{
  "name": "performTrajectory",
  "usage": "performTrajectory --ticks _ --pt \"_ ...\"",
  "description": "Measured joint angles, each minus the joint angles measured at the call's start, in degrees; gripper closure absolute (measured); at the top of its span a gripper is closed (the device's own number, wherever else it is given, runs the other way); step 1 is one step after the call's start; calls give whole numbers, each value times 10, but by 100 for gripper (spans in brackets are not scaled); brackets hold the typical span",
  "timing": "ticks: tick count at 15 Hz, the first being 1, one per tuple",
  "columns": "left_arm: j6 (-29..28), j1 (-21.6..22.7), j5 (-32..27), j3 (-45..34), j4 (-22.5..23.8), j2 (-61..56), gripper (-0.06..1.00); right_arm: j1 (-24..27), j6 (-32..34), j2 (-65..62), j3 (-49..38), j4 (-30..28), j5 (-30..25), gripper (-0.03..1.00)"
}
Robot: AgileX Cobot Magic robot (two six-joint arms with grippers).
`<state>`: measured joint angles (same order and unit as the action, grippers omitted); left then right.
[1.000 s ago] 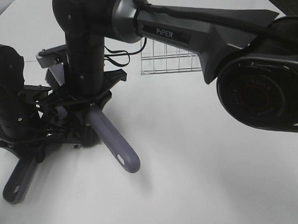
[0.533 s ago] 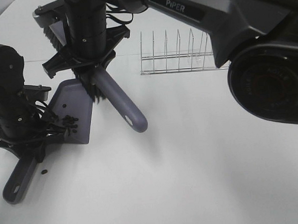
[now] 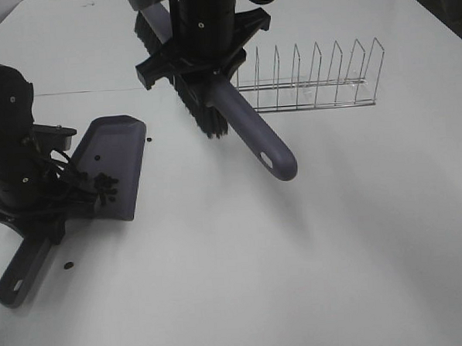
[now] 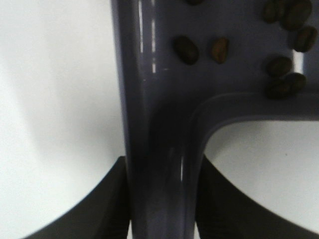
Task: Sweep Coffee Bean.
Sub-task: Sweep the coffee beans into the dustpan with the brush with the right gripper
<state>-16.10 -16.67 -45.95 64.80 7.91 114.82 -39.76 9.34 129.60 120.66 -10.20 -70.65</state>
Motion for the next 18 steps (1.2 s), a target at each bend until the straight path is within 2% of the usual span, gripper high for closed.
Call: performTrajectory --ticks 5,7,10,18 --pt "1 20 -53 -3 15 -40 60 0 9 -21 -85 1 -1 65" --pt "2 20 -54 -29 15 -54 60 0 9 -27 -104 1 0 65" --pt "-13 20 -28 -126 15 -128 60 1 24 -62 -144 -2 0 65" --pt "-45 20 -35 -286 6 -286 60 1 33 -66 -178 3 -1 65"
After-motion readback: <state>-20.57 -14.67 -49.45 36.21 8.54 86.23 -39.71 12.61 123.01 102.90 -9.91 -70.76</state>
